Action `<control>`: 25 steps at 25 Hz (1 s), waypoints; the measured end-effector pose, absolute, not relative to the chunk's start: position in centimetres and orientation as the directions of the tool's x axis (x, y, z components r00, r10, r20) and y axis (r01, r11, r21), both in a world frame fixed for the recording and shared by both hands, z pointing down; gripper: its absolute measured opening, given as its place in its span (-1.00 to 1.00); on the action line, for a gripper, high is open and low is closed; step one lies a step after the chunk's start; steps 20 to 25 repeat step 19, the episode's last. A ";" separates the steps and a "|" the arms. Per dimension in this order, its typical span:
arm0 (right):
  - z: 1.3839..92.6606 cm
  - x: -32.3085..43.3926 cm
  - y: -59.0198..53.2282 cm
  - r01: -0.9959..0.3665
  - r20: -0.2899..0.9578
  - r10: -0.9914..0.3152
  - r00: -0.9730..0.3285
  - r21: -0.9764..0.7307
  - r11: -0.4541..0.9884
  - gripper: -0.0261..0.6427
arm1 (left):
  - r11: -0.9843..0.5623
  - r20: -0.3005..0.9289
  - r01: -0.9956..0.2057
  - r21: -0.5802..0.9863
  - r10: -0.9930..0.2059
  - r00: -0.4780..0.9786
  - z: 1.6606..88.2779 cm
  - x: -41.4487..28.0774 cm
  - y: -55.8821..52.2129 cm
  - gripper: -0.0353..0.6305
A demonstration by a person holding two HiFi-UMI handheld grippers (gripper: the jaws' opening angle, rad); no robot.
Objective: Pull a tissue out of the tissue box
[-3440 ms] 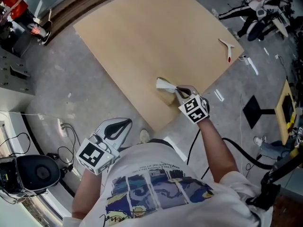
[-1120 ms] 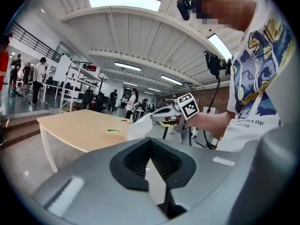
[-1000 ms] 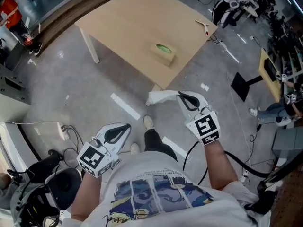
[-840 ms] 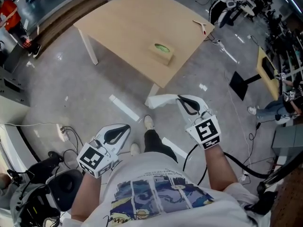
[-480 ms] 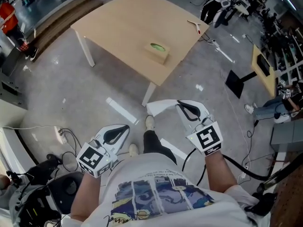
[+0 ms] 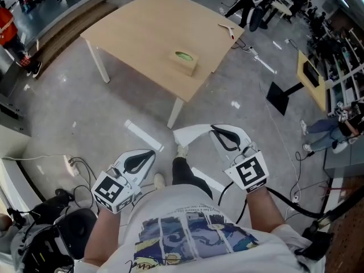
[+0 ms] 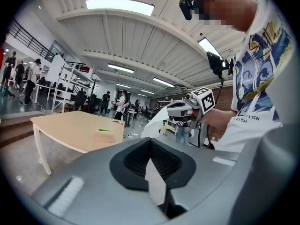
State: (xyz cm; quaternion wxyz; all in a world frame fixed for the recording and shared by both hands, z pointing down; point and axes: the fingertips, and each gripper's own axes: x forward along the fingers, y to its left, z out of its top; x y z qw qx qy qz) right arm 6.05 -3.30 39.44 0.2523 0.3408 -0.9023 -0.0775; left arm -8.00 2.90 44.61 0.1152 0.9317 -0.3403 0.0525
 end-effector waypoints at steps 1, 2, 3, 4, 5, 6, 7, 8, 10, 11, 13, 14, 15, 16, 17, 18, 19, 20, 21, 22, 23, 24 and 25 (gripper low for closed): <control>39.4 6.1 -3.1 -0.575 0.401 -0.654 -0.641 0.314 0.756 -0.91 | -0.741 0.174 -0.647 0.179 -0.623 0.762 44.7 -8.0 3.0 -0.88; 39.4 6.0 -2.9 -0.573 0.400 -0.654 -0.642 0.317 0.756 -0.91 | -0.741 0.172 -0.648 0.179 -0.624 0.762 44.8 -8.0 3.2 -0.88; 39.4 5.9 -2.8 -0.570 0.398 -0.654 -0.643 0.321 0.756 -0.91 | -0.739 0.171 -0.649 0.181 -0.626 0.761 44.9 -8.1 3.3 -0.88; 39.3 5.8 -2.8 -0.565 0.396 -0.653 -0.646 0.327 0.758 -0.91 | -0.739 0.172 -0.649 0.183 -0.626 0.761 45.0 -8.1 3.4 -0.88; 39.3 5.8 -2.7 -0.561 0.392 -0.651 -0.650 0.331 0.759 -0.91 | -0.738 0.174 -0.649 0.184 -0.625 0.761 45.2 -8.0 3.5 -0.88; 39.3 5.7 -2.6 -0.561 0.389 -0.650 -0.653 0.329 0.760 -0.91 | -0.739 0.177 -0.648 0.185 -0.623 0.762 45.4 -7.9 3.6 -0.88; 39.2 5.8 -2.4 -0.564 0.386 -0.650 -0.655 0.324 0.760 -0.91 | -0.741 0.180 -0.646 0.183 -0.621 0.763 45.4 -7.8 3.8 -0.88; 39.2 5.9 -2.3 -0.567 0.384 -0.651 -0.655 0.319 0.759 -0.91 | -0.743 0.181 -0.645 0.180 -0.620 0.764 45.4 -7.6 3.8 -0.88; 39.2 6.1 -2.4 -0.570 0.382 -0.653 -0.655 0.318 0.758 -0.91 | -0.745 0.178 -0.645 0.173 -0.620 0.764 45.2 -7.5 3.6 -0.88; 39.2 6.1 -2.4 -0.566 0.380 -0.652 -0.656 0.324 0.758 -0.91 | -0.744 0.178 -0.646 0.171 -0.621 0.763 45.2 -7.5 3.5 -0.88; 39.3 6.1 -2.6 -0.557 0.378 -0.649 -0.660 0.334 0.760 -0.91 | -0.743 0.181 -0.647 0.174 -0.621 0.762 45.5 -7.5 3.4 -0.88; 39.4 6.1 -2.6 -0.558 0.377 -0.649 -0.660 0.332 0.760 -0.91 | -0.743 0.183 -0.646 0.176 -0.620 0.763 45.7 -7.4 3.3 -0.88; 39.4 6.2 -2.6 -0.561 0.376 -0.650 -0.660 0.329 0.760 -0.91 | -0.744 0.185 -0.644 0.177 -0.618 0.764 45.8 -7.3 3.3 -0.88; 39.4 6.3 -2.6 -0.565 0.375 -0.652 -0.659 0.326 0.758 -0.91 | -0.746 0.185 -0.643 0.176 -0.616 0.766 45.9 -7.2 3.2 -0.88; 39.4 6.4 -2.6 -0.570 0.374 -0.655 -0.657 0.322 0.756 -0.91 | -0.748 0.184 -0.641 0.175 -0.614 0.767 45.9 -7.0 3.1 -0.88; 39.4 6.6 -2.7 -0.576 0.373 -0.658 -0.654 0.318 0.753 -0.91 | -0.750 0.182 -0.639 0.173 -0.613 0.769 45.9 -6.9 3.0 -0.88; 39.4 6.7 -2.7 -0.582 0.371 -0.661 -0.652 0.315 0.750 -0.91 | -0.752 0.181 -0.637 0.171 -0.611 0.770 45.9 -6.8 2.9 -0.88; 39.4 6.7 -2.7 -0.582 0.371 -0.661 -0.652 0.315 0.750 -0.91 | -0.752 0.181 -0.637 0.171 -0.611 0.770 45.9 -6.8 2.9 -0.88; 39.4 6.7 -2.7 -0.582 0.371 -0.661 -0.652 0.315 0.750 -0.91 | -0.752 0.181 -0.637 0.171 -0.611 0.770 45.9 -6.8 2.9 -0.88; 39.4 6.7 -2.7 -0.582 0.371 -0.661 -0.652 0.315 0.750 -0.91 | -0.752 0.181 -0.637 0.171 -0.611 0.770 45.9 -6.8 2.9 -0.88; 39.4 6.7 -2.7 -0.582 0.371 -0.661 -0.652 0.315 0.750 -0.91 | -0.752 0.181 -0.637 0.171 -0.611 0.770 45.9 -6.8 2.9 -0.88; 39.4 6.7 -2.7 -0.582 0.371 -0.661 -0.652 0.315 0.750 -0.91 | -0.752 0.181 -0.637 0.171 -0.611 0.770 45.9 -6.8 2.9 -0.88; 39.4 6.7 -2.7 -0.582 0.371 -0.661 -0.652 0.315 0.750 -0.91 | -0.752 0.181 -0.637 0.171 -0.611 0.770 45.9 -6.8 2.9 -0.88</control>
